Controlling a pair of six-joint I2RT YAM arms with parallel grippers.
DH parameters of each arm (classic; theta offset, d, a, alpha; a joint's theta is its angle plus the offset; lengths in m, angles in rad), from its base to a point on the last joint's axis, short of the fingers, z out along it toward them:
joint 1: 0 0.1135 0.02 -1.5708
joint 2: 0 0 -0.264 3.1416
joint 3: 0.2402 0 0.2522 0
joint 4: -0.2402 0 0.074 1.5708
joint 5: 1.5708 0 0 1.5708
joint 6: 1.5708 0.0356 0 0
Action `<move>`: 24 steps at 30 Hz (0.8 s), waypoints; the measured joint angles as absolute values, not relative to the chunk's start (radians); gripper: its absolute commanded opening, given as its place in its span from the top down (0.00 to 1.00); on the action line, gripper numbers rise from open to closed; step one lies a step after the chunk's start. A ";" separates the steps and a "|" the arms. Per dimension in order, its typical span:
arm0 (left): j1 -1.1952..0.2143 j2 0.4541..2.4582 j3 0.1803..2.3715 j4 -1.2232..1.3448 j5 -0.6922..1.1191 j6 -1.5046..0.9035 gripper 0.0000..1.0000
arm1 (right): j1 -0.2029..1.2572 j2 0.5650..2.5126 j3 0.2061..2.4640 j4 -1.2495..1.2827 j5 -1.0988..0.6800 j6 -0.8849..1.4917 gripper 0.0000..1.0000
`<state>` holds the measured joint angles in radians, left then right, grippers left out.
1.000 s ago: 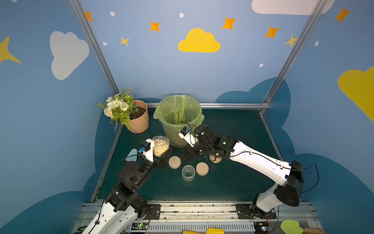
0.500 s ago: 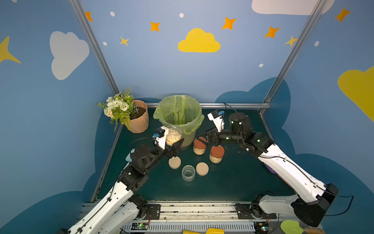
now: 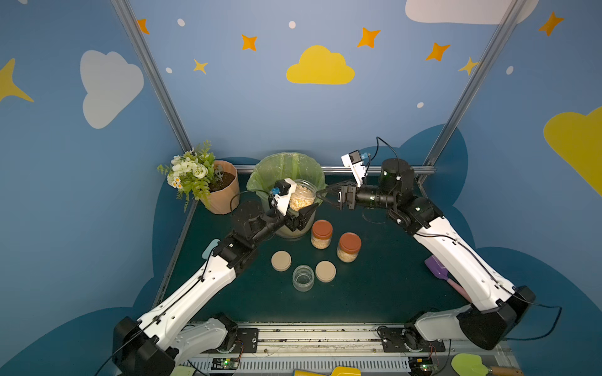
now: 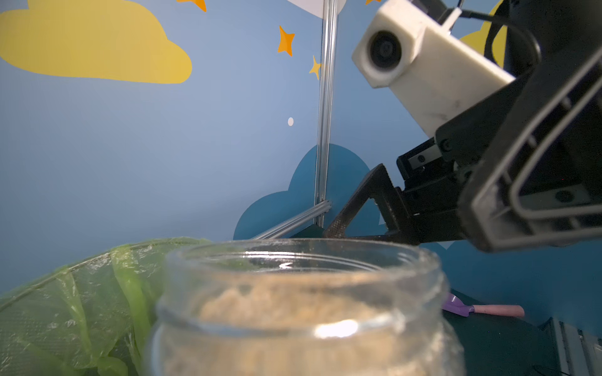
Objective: Empty expired oatmeal from jars
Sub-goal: Pour the expired oatmeal into the trash bin.
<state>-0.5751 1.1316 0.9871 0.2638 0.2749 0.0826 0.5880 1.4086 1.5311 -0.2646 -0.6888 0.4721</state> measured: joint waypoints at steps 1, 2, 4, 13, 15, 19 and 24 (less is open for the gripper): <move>-0.575 1.154 1.003 0.267 0.282 0.084 0.97 | 0.584 1.422 1.541 -0.259 -0.698 0.476 0.07; -0.575 1.176 1.018 0.271 0.289 0.087 0.97 | 0.582 1.431 1.547 -0.257 -0.702 0.477 0.07; -0.575 1.222 1.056 0.276 0.305 0.093 0.97 | 0.579 1.454 1.563 -0.251 -0.712 0.483 0.07; -0.575 1.349 1.163 0.313 0.366 0.098 0.96 | 0.570 1.522 1.621 -0.244 -0.727 0.489 0.07; -0.575 1.369 1.179 0.317 0.378 0.098 0.97 | 0.567 1.535 1.632 -0.244 -0.727 0.489 0.07; -0.575 1.394 1.198 0.320 0.403 0.101 0.97 | 0.564 1.573 1.667 -0.242 -0.728 0.490 0.08; -0.574 1.411 1.201 0.319 0.419 0.110 0.97 | 0.562 1.595 1.670 -0.234 -0.734 0.490 0.10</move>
